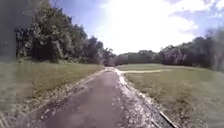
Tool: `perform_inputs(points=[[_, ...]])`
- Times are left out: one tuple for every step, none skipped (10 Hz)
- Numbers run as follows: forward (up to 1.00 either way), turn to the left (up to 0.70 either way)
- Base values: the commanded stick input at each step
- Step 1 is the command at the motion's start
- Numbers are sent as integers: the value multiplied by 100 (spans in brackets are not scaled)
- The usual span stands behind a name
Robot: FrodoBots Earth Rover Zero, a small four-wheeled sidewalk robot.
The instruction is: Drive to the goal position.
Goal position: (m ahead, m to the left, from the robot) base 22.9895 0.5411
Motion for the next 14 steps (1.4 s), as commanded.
perform_inputs(points=[[70, 0], [70, 0], [70, 0], [70, 0], [70, 0], [70, 0], [70, 0], [70, 0], [70, 0], [70, 0], [70, 0], [70, 0], [70, 0], [68, 0]])
